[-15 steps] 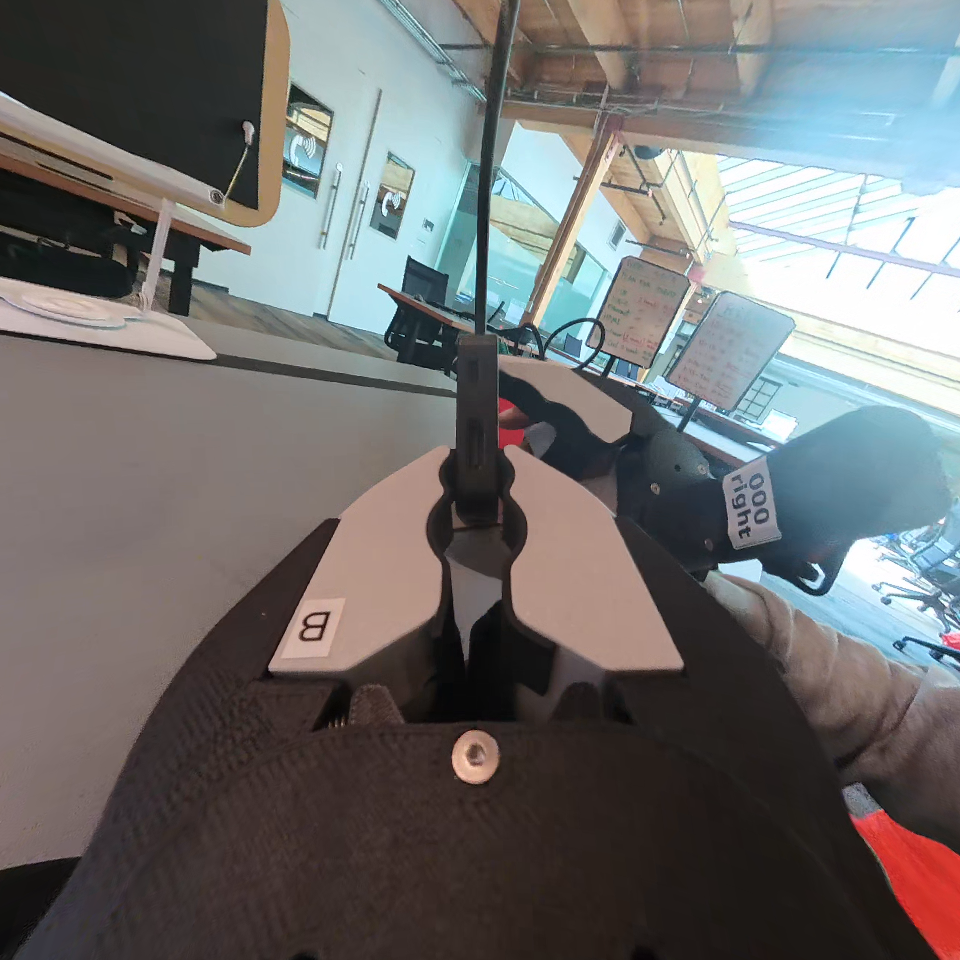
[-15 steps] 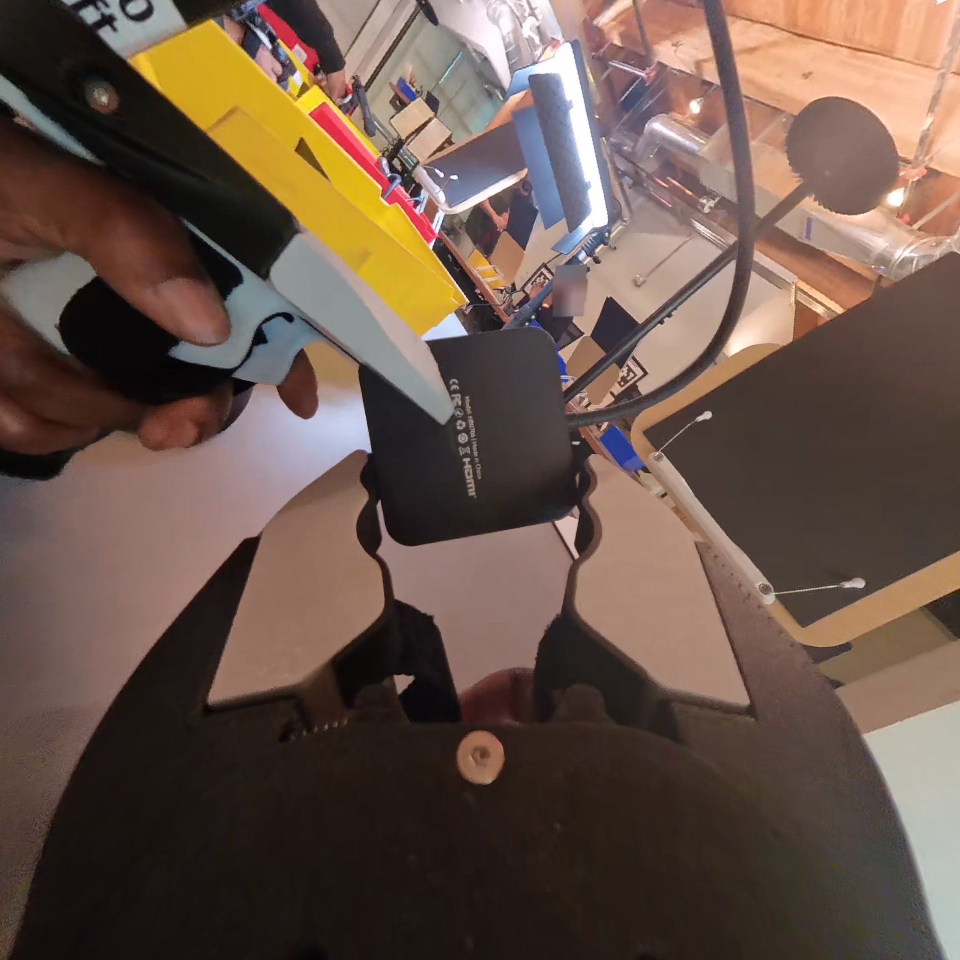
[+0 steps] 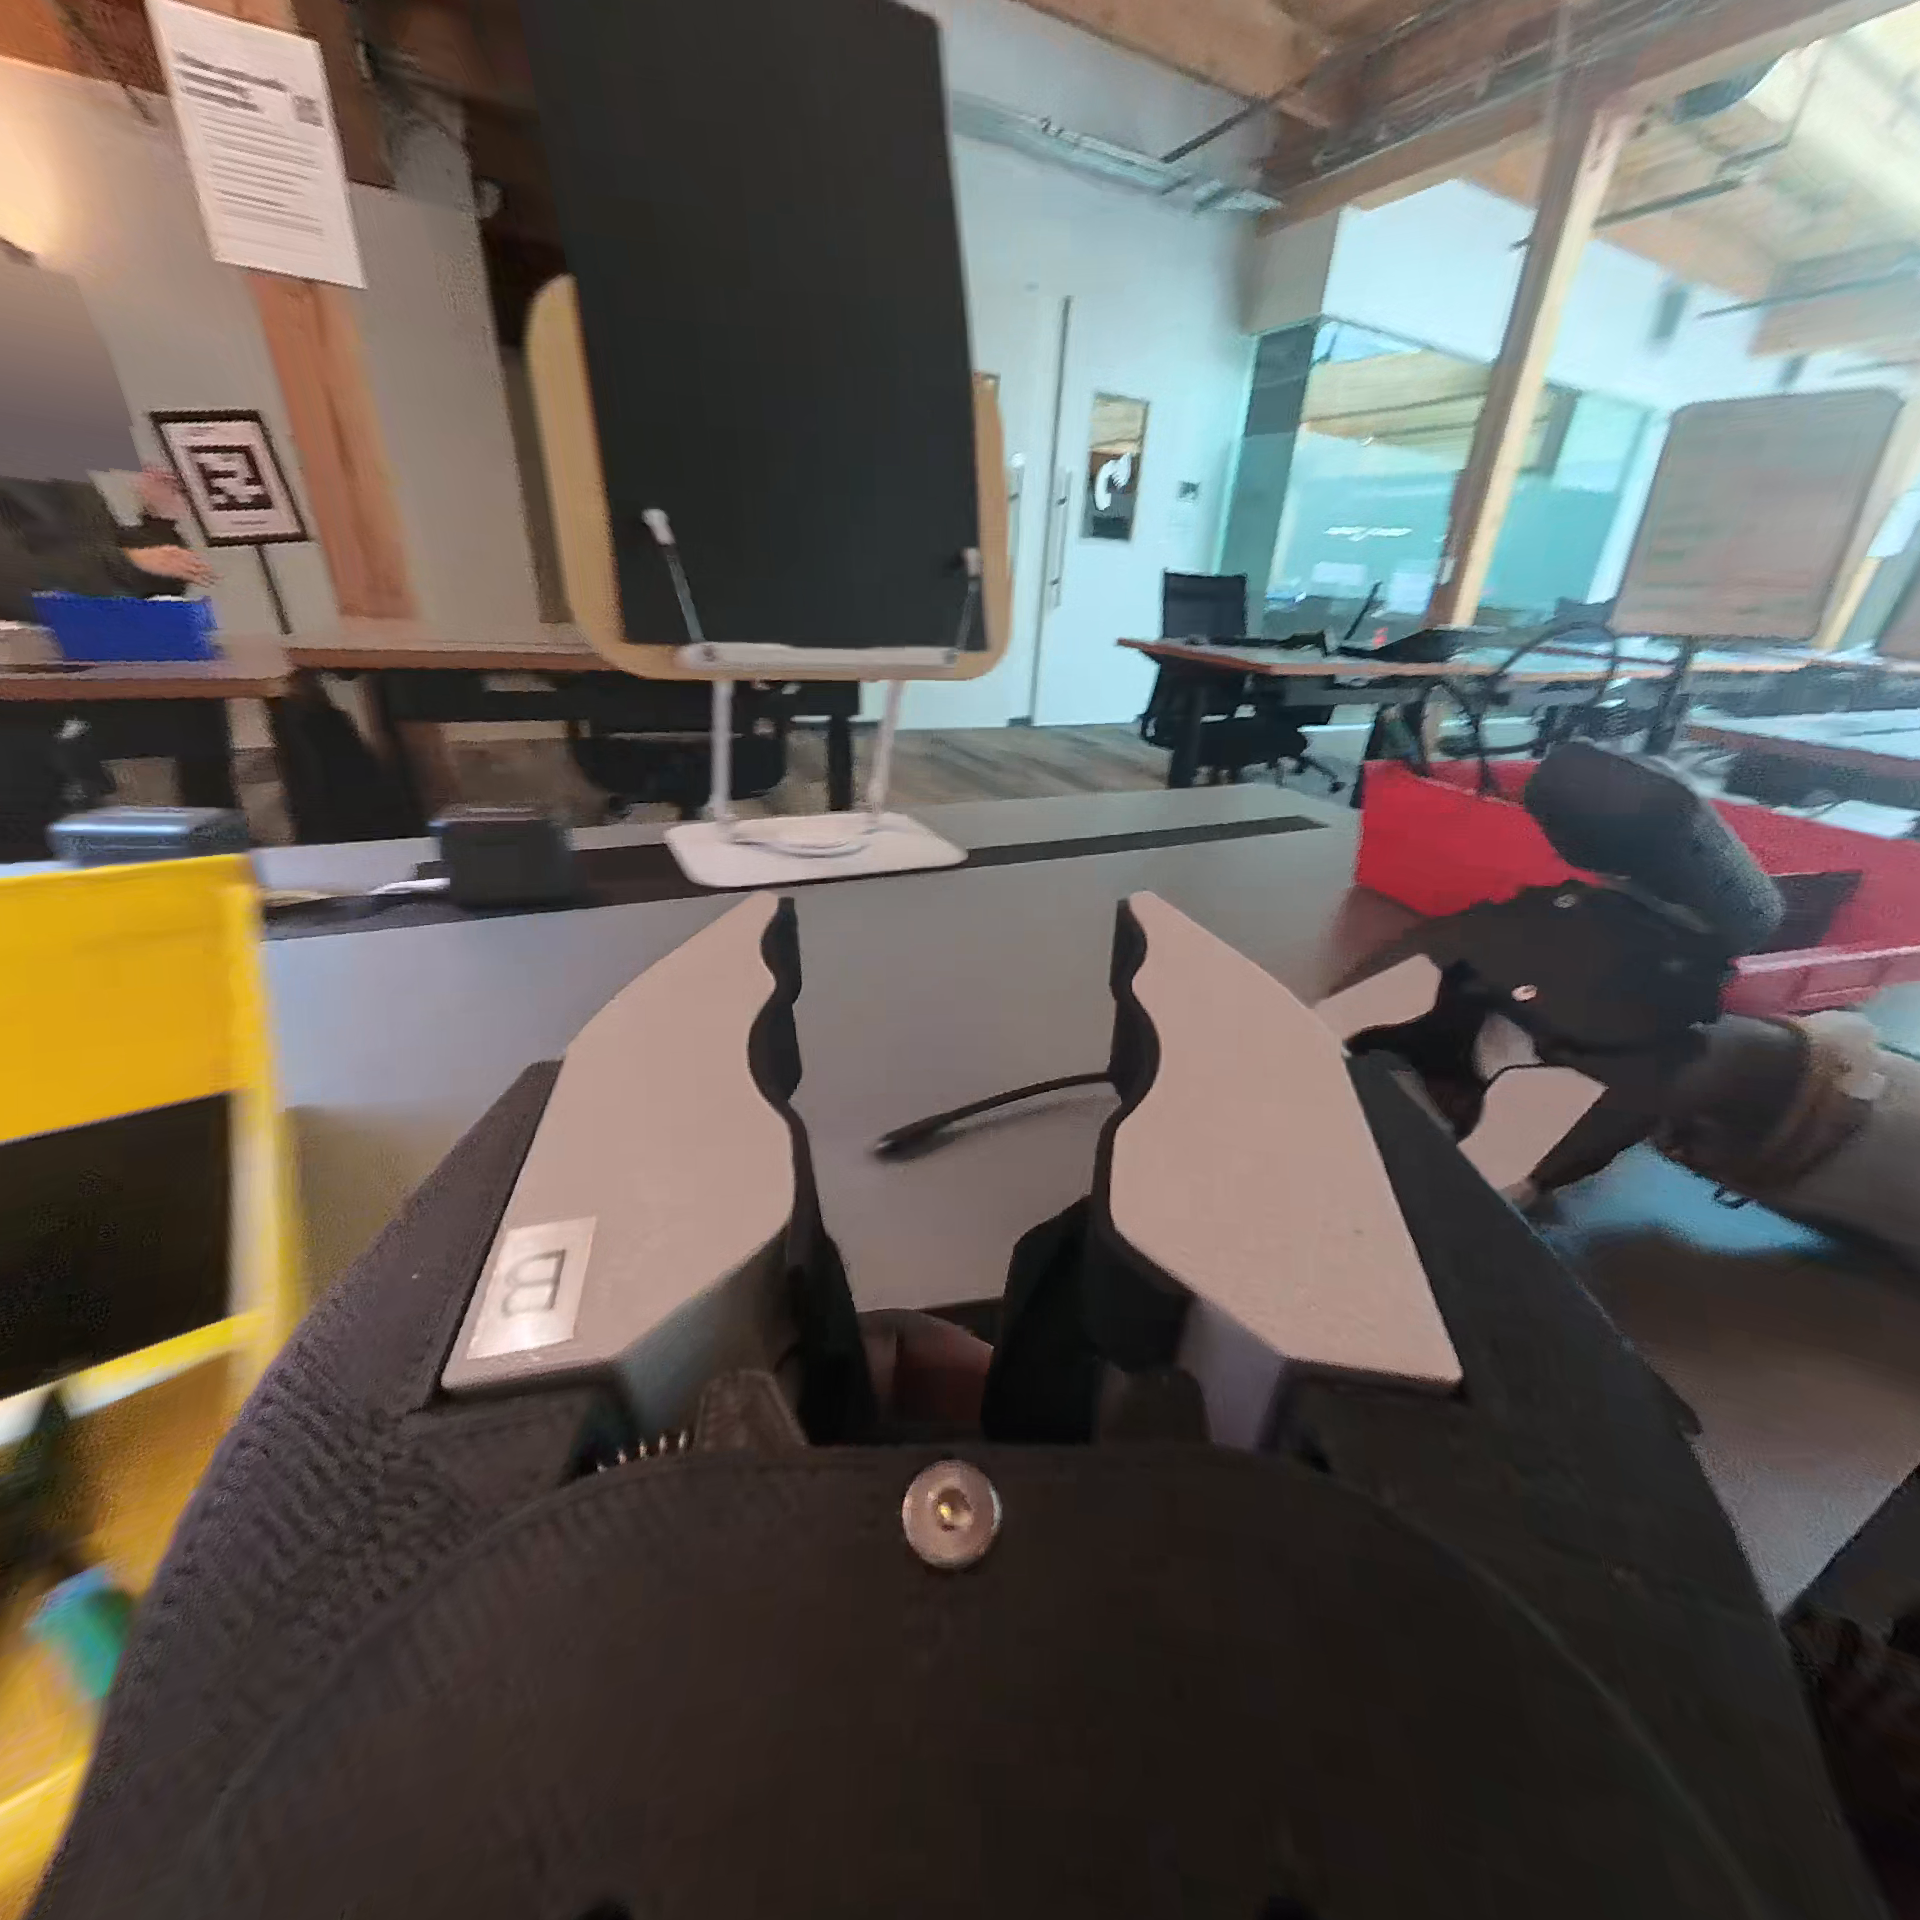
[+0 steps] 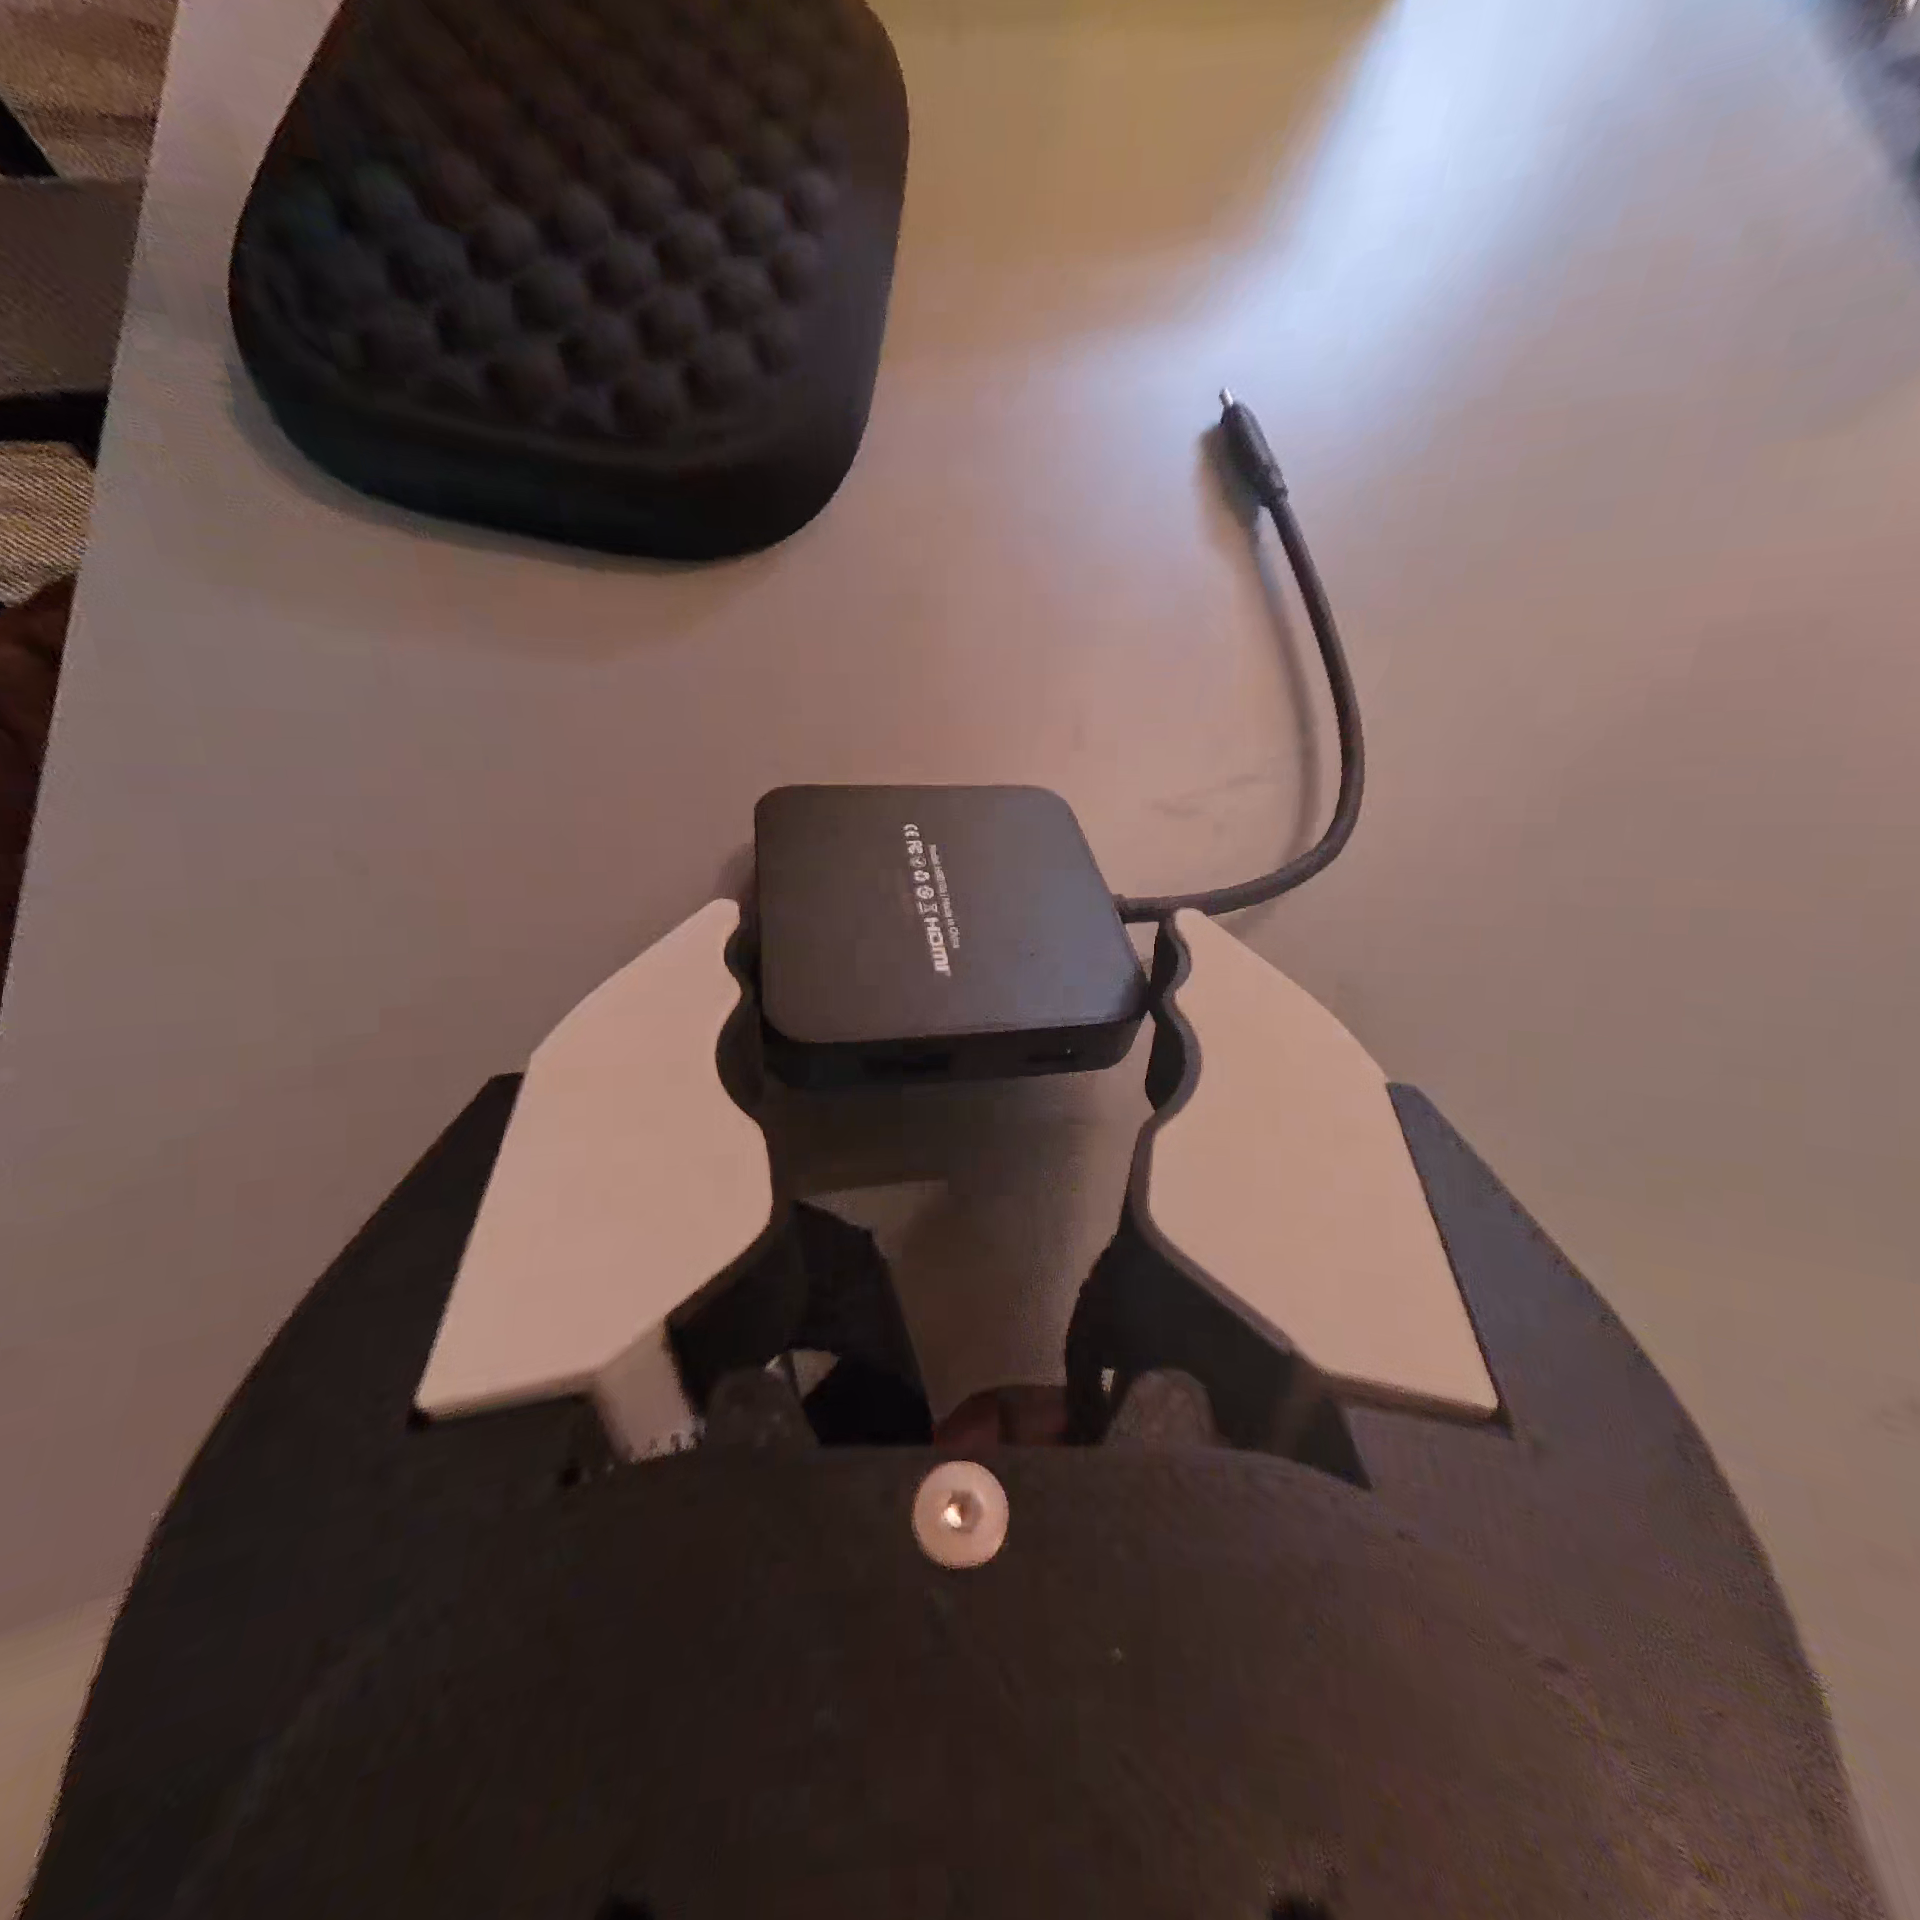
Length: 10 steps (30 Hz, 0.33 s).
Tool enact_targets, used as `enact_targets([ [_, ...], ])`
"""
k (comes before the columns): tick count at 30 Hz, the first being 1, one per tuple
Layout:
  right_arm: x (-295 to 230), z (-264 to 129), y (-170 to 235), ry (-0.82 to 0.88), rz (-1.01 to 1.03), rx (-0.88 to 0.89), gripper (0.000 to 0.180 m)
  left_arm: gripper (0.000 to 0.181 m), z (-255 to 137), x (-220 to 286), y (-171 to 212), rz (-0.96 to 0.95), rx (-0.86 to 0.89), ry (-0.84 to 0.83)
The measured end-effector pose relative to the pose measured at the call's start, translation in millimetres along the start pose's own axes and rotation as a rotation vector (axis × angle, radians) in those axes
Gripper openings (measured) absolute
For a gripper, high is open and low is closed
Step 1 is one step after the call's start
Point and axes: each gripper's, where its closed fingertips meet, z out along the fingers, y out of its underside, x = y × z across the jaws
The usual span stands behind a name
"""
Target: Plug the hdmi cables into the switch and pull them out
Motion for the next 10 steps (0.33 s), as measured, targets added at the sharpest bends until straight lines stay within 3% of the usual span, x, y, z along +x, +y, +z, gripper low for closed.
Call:
enact_targets([
  [5, 0, 5, 14, -0.052, 0.108, -0.073, 0.072, 0.054, -51, -73, -3, 0.106, -0.166, -0.255],
  [10, 2, 5, 10, -0.042, 0.110, -0.052, 0.078, 0.053, -94, -127, 39, 0.131, -0.539, -0.404],
])
